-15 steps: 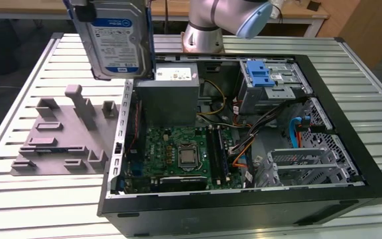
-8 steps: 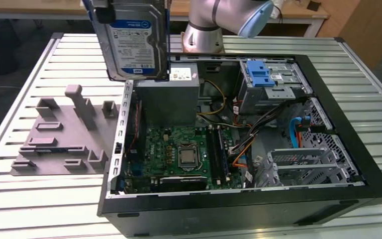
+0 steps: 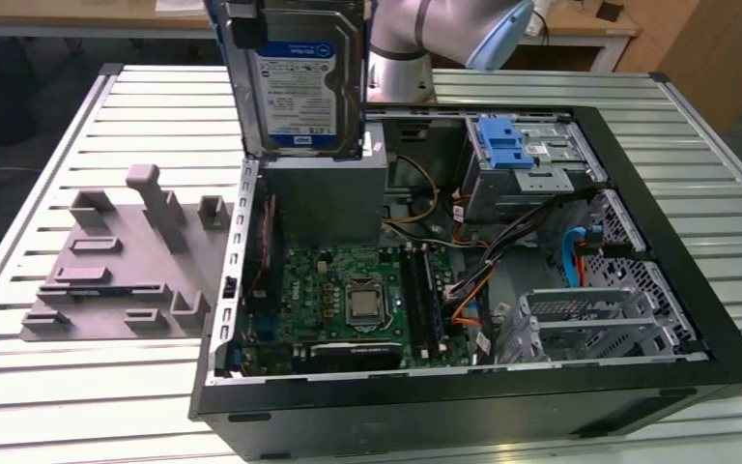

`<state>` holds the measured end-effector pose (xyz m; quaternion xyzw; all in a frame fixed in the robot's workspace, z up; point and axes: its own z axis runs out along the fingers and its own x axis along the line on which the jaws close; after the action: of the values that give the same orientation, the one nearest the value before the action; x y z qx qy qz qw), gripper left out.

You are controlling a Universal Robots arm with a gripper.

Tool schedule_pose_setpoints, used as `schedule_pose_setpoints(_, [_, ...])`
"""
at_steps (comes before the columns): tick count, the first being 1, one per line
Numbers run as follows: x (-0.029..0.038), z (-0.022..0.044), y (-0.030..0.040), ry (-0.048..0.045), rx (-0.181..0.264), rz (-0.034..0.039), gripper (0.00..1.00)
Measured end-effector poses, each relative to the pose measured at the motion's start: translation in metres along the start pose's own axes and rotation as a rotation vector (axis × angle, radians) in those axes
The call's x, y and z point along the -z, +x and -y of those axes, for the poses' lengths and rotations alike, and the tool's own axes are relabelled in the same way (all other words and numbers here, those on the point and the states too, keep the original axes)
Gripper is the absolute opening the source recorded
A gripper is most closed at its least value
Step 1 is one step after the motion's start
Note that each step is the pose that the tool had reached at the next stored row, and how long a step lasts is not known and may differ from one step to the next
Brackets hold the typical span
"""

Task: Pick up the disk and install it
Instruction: 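Pick up the disk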

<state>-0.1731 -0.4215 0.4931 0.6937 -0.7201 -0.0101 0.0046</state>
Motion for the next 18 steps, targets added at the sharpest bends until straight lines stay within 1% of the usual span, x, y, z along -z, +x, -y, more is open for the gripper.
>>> schedule_pose_setpoints(18, [0.0015, 0.0689, 0.0057, -0.0006, 0.000, -0.0001, 0.36])
